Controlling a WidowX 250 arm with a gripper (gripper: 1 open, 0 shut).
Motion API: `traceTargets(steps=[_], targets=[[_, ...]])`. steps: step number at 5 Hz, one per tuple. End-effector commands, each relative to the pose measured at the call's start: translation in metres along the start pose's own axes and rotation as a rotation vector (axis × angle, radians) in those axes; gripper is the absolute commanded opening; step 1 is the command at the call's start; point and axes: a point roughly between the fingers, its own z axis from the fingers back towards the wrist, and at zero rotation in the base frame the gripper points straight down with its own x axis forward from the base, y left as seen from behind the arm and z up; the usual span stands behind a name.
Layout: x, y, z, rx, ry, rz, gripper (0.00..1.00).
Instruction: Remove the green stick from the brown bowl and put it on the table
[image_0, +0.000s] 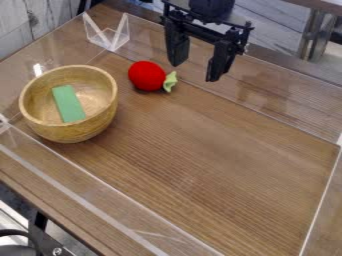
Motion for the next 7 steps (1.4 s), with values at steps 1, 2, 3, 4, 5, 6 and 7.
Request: traceTargets(steps=[1,2,3,4,5,6,7], targets=[[-0.003,0.009,-0.004,-0.007,0.030,0.057,1.00],[-0.011,0.032,-0.002,-0.018,0.037,0.167,1.00],[-0.020,0.050,-0.006,-0.032,0.001,0.283,1.00],[-0.020,0.051,-0.011,-0.038,-0.021,0.362,1.00],[-0.026,0.073,-0.008,-0.048,-0.049,0.407,1.00],[-0.038,0.110,-0.008,-0.059,-0.074,0.483,1.00],[-0.045,0.136,-0.008,-0.073,-0.093,0.626,1.00]])
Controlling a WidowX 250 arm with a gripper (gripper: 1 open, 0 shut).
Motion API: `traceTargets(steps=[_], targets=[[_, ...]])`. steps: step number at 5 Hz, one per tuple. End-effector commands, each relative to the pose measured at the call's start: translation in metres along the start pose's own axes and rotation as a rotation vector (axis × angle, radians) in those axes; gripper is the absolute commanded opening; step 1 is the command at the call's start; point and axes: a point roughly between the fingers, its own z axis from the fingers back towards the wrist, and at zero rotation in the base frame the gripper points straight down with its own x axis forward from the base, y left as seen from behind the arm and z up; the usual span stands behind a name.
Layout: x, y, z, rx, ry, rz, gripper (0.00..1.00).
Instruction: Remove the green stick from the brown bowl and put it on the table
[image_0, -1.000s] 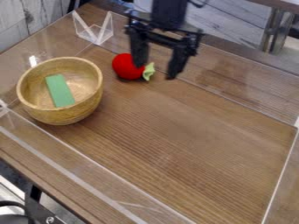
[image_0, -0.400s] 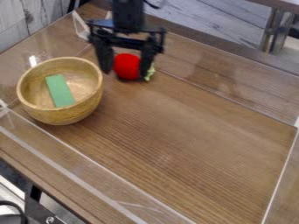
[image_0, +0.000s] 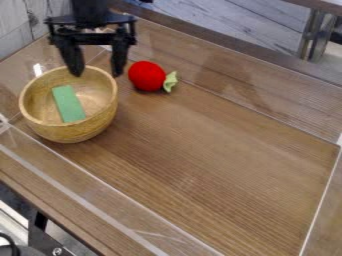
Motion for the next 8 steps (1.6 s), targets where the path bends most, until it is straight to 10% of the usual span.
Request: traceTargets(steps=[1,8], targets=[[0.013,0.017,0.015,-0.015,-0.075,0.139,1.00],[0.043,0.072,-0.033,0.026,-0.026,0.481,1.00]])
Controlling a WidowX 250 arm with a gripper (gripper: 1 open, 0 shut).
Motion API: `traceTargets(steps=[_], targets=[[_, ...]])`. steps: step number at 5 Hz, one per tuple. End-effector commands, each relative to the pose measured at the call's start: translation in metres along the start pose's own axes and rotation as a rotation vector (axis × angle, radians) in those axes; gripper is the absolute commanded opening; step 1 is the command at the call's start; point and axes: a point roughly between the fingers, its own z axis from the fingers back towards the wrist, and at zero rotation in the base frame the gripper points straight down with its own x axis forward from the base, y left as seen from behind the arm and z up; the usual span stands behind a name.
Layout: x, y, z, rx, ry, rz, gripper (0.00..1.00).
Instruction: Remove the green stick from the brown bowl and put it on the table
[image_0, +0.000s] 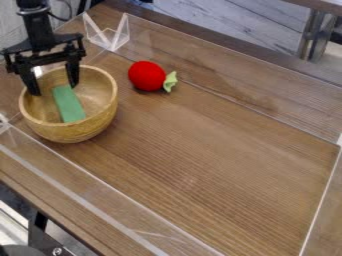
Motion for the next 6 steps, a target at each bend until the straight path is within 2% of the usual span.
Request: traceTargets(steps=[1,3,5,6], targets=[[0.016,0.004,0.009,-0.017,-0.045,0.070,1.00],[0.019,-0.006,0.012,-0.003,-0.016,0.043,1.00],[0.019,-0.007,0.004,0.014,0.019,0.002,1.00],[0.021,-0.010,-0.003,0.014,0.020,-0.002,0.00]])
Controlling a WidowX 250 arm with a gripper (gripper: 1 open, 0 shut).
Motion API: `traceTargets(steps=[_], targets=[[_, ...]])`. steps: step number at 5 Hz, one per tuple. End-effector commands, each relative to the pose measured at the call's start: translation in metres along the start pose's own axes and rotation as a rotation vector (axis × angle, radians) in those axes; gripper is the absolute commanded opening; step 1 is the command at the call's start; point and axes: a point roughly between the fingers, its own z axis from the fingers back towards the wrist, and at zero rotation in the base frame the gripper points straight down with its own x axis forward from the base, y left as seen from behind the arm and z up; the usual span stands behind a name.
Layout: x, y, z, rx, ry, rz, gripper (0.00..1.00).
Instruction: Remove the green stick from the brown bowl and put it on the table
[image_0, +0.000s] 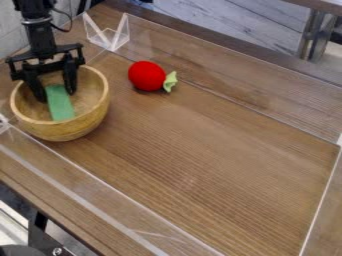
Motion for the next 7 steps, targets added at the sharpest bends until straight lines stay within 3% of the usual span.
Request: traceTargets(steps=[1,2,4,5,6,7], targets=[[0.004,-0.004,0.023,-0.033,-0.055,0.042,0.00],[-0.002,-0.003,0.038,-0.058,-0.044,0.090,0.00],[-0.014,-0.005,0.057,-0.062,-0.030,-0.009,0.00],[-0.013,-0.005,0.069,-0.074,-0.022,-0.035,0.00],[-0.019,-0.010,0.085,-0.093,-0.011,-0.075,0.00],[-0.026,-0.011,0.089,-0.108,-0.002,-0.077,0.00]])
